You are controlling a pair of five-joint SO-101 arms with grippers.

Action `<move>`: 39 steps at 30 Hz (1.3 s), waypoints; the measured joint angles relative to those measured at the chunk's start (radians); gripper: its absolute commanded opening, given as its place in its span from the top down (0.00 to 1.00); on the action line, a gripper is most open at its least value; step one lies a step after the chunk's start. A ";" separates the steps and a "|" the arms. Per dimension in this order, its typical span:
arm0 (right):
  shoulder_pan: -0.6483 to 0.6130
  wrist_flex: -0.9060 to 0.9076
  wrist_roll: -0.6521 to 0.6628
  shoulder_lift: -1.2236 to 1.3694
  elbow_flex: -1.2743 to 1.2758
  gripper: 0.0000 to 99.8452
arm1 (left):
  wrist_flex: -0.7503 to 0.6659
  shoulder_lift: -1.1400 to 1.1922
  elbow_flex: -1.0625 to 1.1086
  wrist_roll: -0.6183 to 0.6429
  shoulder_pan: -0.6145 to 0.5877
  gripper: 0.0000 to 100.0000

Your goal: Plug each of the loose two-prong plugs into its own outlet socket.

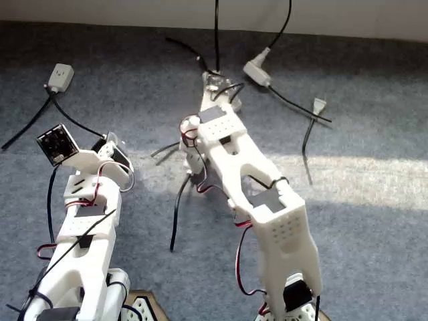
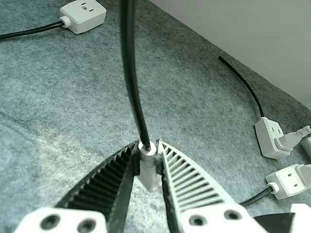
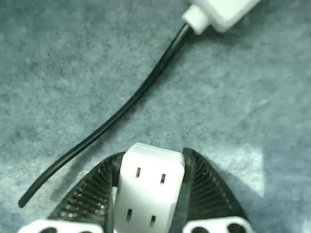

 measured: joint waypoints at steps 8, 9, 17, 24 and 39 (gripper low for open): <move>0.097 0.018 -0.083 -0.014 0.000 0.99 | 0.000 0.000 0.000 0.000 0.000 0.99; 0.107 0.029 -0.083 -0.015 0.002 0.99 | 0.000 0.000 0.000 0.000 0.000 0.99; 0.261 0.068 -0.092 -0.023 0.015 0.99 | 0.000 0.000 0.000 0.000 0.000 0.99; 0.311 0.015 -0.092 -0.057 0.091 0.96 | 0.000 0.000 0.000 0.000 0.000 0.99; 0.334 0.112 -0.037 -0.064 -0.038 0.69 | -0.002 0.000 0.000 0.000 0.005 0.99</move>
